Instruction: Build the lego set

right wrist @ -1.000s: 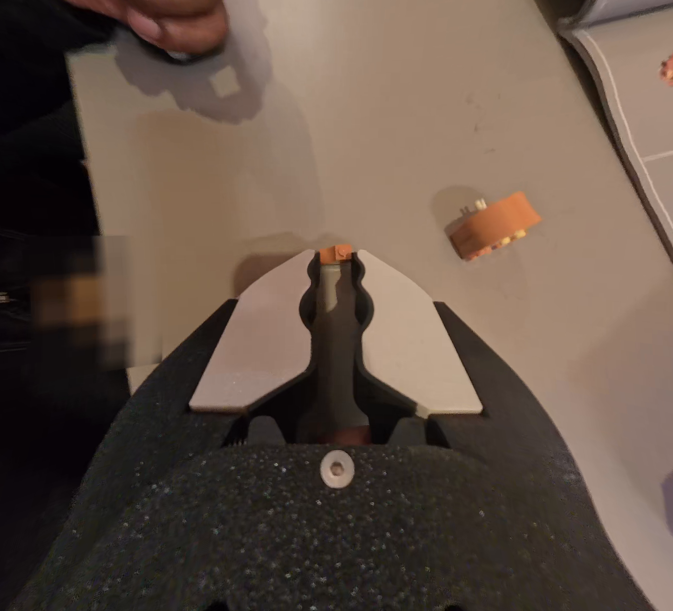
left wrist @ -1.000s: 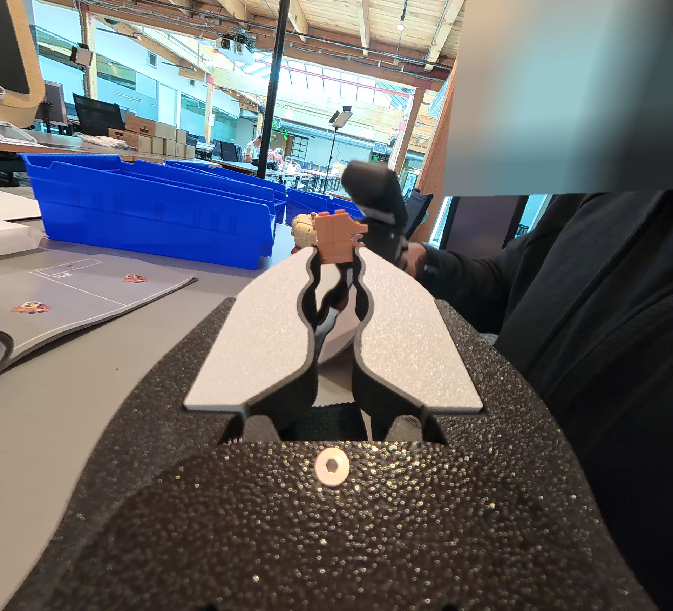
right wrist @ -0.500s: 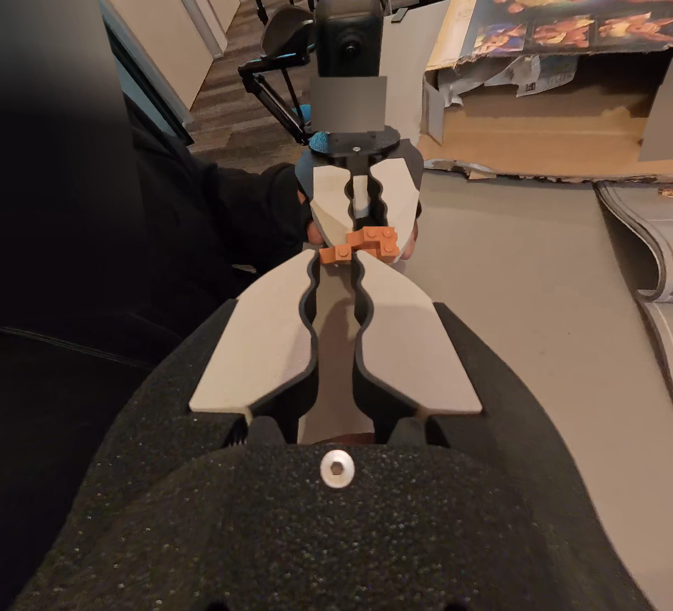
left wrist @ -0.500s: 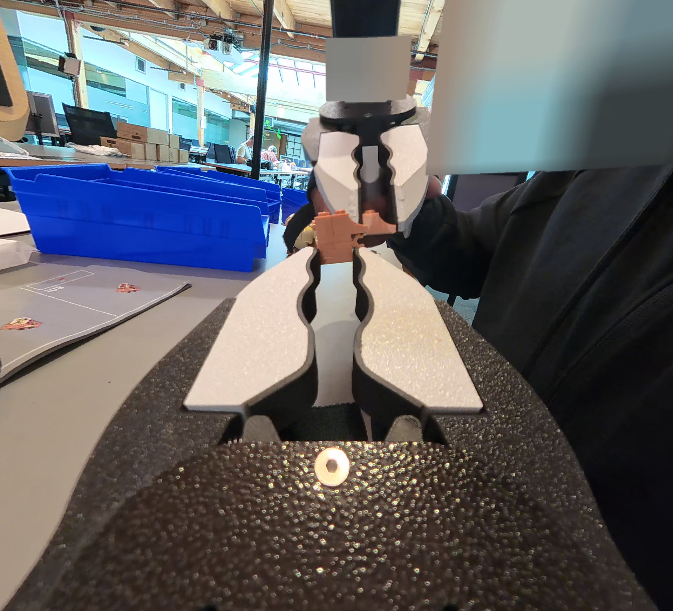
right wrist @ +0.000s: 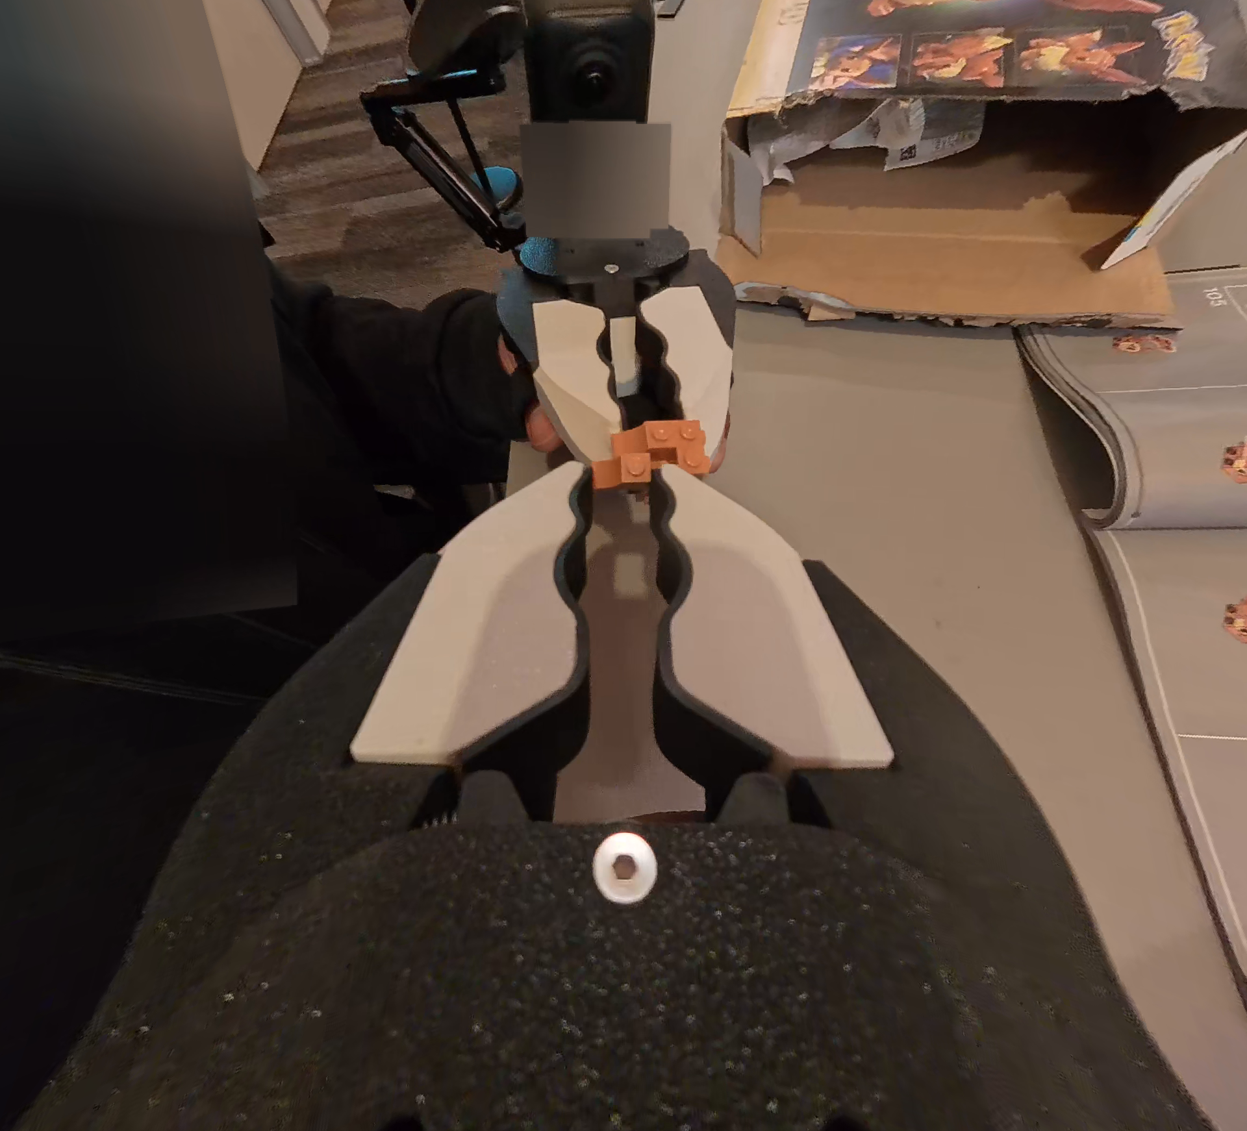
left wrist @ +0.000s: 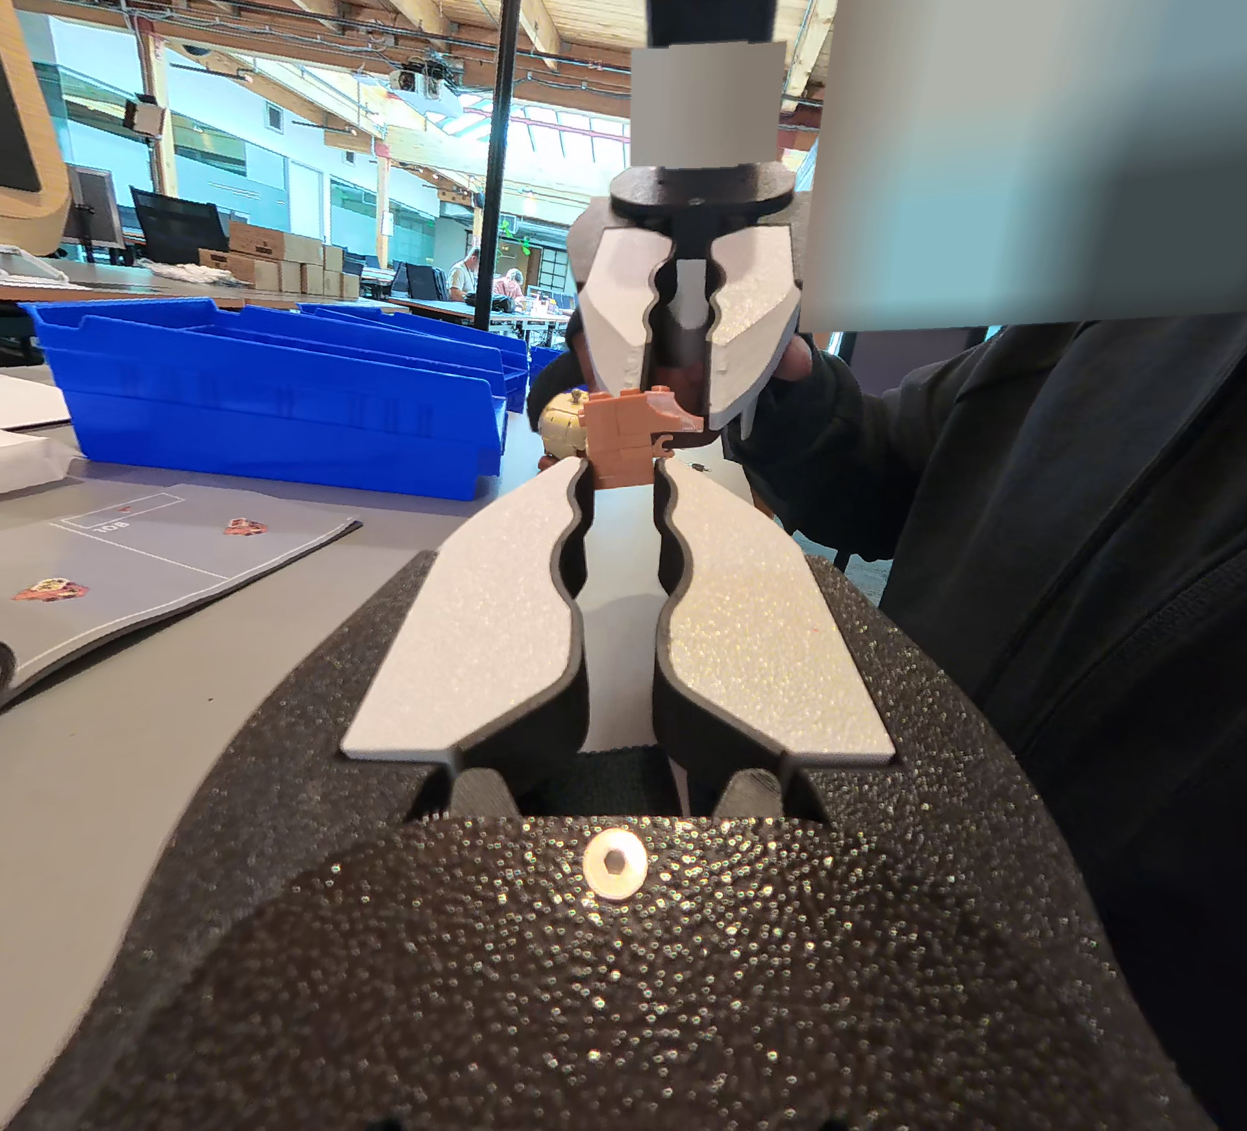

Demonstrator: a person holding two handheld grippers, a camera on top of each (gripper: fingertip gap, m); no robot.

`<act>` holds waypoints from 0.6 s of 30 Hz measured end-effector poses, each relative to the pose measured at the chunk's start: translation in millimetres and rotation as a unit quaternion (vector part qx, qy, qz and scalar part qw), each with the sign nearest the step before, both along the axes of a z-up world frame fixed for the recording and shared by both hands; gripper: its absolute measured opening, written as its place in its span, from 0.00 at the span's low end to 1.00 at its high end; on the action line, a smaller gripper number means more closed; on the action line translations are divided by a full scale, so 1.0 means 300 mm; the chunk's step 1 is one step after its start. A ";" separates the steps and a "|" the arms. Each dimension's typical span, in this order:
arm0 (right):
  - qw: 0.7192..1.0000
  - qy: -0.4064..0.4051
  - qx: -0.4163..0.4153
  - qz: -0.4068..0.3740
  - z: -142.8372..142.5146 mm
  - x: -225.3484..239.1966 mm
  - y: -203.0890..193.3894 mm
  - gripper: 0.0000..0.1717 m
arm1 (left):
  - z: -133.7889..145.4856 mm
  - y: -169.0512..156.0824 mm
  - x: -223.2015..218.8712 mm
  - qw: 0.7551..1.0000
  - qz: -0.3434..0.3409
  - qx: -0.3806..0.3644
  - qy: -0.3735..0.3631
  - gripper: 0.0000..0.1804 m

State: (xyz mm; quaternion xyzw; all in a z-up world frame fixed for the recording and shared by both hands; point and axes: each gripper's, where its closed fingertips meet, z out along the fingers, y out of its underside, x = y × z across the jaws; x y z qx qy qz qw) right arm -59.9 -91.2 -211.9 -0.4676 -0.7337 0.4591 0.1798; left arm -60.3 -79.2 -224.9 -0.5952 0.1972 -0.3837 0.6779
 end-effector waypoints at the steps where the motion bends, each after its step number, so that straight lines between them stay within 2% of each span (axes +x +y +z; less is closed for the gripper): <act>1: 1.000 0.003 0.007 -0.004 0.000 -0.002 0.001 0.09 | 0.001 0.001 -0.002 1.000 0.002 0.000 -0.001 0.09; 18: 0.983 0.073 0.156 -0.063 -0.006 -0.034 0.038 0.09 | 0.000 0.016 -0.024 1.000 0.017 -0.014 -0.018 0.09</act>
